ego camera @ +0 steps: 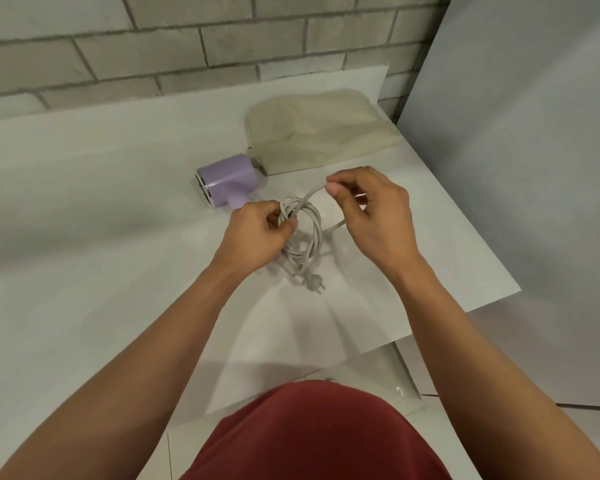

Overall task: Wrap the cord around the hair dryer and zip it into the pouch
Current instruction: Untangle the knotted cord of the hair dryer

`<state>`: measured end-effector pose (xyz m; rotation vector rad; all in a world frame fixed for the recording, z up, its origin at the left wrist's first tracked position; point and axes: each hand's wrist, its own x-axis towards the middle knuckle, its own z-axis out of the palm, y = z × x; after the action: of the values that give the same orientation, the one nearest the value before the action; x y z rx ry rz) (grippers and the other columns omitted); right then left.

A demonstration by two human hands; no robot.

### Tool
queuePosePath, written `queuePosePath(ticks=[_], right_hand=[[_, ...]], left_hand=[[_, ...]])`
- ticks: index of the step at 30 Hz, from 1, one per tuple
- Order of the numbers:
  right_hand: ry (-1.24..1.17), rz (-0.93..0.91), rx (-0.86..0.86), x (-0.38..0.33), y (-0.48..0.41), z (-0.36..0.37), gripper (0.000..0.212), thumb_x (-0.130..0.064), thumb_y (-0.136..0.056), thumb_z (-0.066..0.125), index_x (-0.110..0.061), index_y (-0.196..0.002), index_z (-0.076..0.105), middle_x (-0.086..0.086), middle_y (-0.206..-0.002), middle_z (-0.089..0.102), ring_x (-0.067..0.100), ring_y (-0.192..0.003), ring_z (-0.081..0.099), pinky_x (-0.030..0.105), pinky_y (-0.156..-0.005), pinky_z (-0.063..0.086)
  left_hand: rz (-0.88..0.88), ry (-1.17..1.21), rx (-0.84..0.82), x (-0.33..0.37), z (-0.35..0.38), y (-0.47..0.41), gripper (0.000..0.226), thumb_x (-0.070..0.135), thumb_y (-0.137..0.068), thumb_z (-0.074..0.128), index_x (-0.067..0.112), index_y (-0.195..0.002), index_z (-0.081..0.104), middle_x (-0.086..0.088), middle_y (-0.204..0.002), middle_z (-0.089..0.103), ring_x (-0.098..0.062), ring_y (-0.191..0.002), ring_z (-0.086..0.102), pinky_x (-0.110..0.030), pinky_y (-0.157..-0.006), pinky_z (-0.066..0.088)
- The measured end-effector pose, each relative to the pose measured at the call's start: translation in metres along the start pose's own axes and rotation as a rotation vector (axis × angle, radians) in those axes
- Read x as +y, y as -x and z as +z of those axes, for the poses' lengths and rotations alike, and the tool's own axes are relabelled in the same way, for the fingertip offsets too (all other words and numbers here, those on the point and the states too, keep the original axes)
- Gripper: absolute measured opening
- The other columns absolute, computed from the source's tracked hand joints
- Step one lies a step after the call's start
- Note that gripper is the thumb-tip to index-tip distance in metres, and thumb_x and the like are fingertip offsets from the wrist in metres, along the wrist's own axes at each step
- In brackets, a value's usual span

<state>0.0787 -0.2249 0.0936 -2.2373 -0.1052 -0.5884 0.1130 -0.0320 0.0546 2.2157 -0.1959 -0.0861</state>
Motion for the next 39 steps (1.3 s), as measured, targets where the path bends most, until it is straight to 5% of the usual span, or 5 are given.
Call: queuePosePath(ticks=[6, 10, 15, 25, 39], right_hand=[[0.364, -0.237, -0.052, 0.005, 0.005, -0.009, 0.038, -0.014, -0.097, 0.064, -0.018, -0.135, 0.067, 0.003, -0.132, 0.064, 0.03, -0.116, 0.057, 0.038, -0.09, 0.051], [0.542, -0.449, -0.153, -0.002, 0.006, 0.006, 0.033, -0.018, -0.091, 0.07, -0.018, -0.124, 0.073, 0.003, -0.116, 0.071, 0.033, -0.096, 0.065, 0.044, -0.076, 0.051], [0.477, -0.325, -0.088, -0.001, 0.004, -0.001, 0.021, -0.032, -0.099, 0.062, -0.02, -0.104, 0.078, 0.001, -0.091, 0.066, 0.029, -0.079, 0.065, 0.041, -0.054, 0.056], [0.182, -0.164, 0.098, -0.002, -0.006, -0.006, 0.021, -0.034, -0.1, 0.066, -0.019, -0.105, 0.079, -0.004, -0.091, 0.072, 0.017, -0.075, 0.068, 0.044, -0.064, 0.058], [0.442, -0.234, 0.053, -0.003, 0.002, -0.018, 0.038, -0.012, -0.093, 0.064, -0.017, -0.13, 0.069, 0.004, -0.126, 0.067, 0.033, -0.111, 0.059, 0.046, -0.078, 0.057]], left_hand=[[0.037, -0.044, 0.003, 0.007, -0.002, -0.002, 0.05, 0.031, -0.093, 0.073, 0.014, -0.058, 0.041, 0.002, -0.052, 0.042, -0.011, -0.049, 0.039, -0.025, -0.051, 0.031], [0.141, -0.095, 0.009, 0.012, 0.0, -0.001, 0.034, 0.031, -0.093, 0.074, 0.023, -0.066, 0.055, -0.002, -0.074, 0.057, -0.015, -0.065, 0.057, -0.014, -0.058, 0.038], [0.137, -0.098, -0.004, 0.007, -0.003, 0.002, 0.014, 0.03, -0.093, 0.075, 0.017, -0.091, 0.075, -0.003, -0.091, 0.062, -0.01, -0.069, 0.066, -0.006, -0.06, 0.04], [0.108, 0.064, -0.155, 0.012, -0.003, 0.013, 0.024, 0.03, -0.09, 0.078, 0.023, -0.113, 0.076, 0.038, -0.067, 0.064, -0.003, -0.058, 0.069, -0.007, -0.056, 0.044], [0.194, 0.003, -0.18, 0.018, -0.001, 0.01, 0.005, 0.033, -0.094, 0.074, 0.031, -0.094, 0.078, 0.027, -0.063, 0.066, 0.004, -0.058, 0.061, -0.012, -0.058, 0.042]])
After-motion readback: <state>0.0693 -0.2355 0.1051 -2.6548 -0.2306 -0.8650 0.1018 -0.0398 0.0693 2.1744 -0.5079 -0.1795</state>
